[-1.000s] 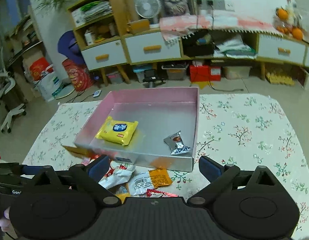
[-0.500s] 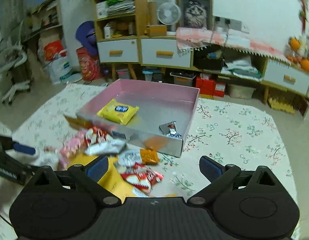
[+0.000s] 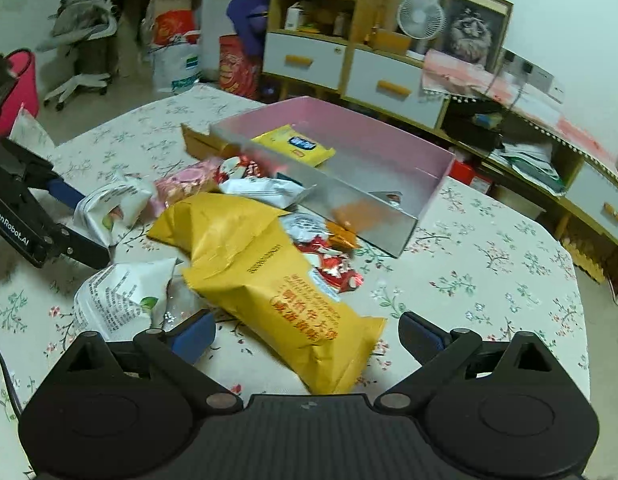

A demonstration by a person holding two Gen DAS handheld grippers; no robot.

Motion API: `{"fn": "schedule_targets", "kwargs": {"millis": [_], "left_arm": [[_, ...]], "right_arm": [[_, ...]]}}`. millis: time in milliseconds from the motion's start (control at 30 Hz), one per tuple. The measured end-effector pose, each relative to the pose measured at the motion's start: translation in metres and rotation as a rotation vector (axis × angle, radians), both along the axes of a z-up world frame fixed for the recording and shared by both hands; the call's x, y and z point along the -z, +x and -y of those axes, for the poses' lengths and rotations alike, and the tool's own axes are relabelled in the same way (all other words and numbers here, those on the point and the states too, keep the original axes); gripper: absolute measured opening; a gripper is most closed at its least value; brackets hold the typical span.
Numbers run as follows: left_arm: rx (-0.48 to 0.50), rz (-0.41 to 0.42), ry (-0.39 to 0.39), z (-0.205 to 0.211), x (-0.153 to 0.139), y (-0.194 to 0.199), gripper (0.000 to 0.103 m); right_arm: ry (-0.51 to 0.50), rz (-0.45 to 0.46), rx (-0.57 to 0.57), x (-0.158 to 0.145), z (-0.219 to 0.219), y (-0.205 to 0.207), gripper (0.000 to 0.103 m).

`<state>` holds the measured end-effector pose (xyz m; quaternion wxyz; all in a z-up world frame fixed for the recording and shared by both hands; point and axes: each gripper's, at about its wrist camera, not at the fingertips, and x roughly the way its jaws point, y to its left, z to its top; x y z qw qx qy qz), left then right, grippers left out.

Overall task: Organize snacks
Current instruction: 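Withdraw both tools from the box back to the snack pile, then grasp yellow waffle bag with right tool while left tool grasps white pastry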

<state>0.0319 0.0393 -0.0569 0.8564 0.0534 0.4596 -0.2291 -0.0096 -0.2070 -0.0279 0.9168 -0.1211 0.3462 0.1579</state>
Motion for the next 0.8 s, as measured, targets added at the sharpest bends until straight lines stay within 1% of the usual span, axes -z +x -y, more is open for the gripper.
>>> {"fn": "schedule_targets", "kwargs": {"millis": [167,267,300,400,500,567,633,800], "left_arm": [[-0.008,0.002,-0.003,0.002,-0.001,-0.001,0.095],[0.003,0.009,-0.004,0.004,-0.003,0.0,0.094],[0.008,0.011,-0.005,0.005,-0.003,0.0,0.091],[0.014,0.006,-0.008,0.007,-0.004,0.0,0.086],[0.015,0.011,0.0,0.007,-0.004,0.0,0.079],[0.018,0.009,-0.003,0.007,-0.004,0.001,0.075],[0.019,0.009,-0.007,0.007,-0.005,0.001,0.071],[0.025,0.011,-0.01,0.008,-0.006,0.001,0.069]], "right_arm": [[0.005,-0.006,0.002,0.002,-0.003,0.001,0.071],[0.002,-0.011,0.009,0.004,-0.003,0.004,0.069],[0.0,-0.015,0.014,0.005,-0.003,0.006,0.068],[-0.003,-0.028,0.021,0.008,-0.001,0.009,0.064],[-0.004,-0.041,0.025,0.011,0.0,0.011,0.059],[-0.001,-0.046,0.027,0.012,0.0,0.012,0.056],[-0.004,-0.046,0.023,0.013,-0.002,0.012,0.055],[-0.004,-0.039,0.021,0.012,-0.002,0.013,0.055]]}}
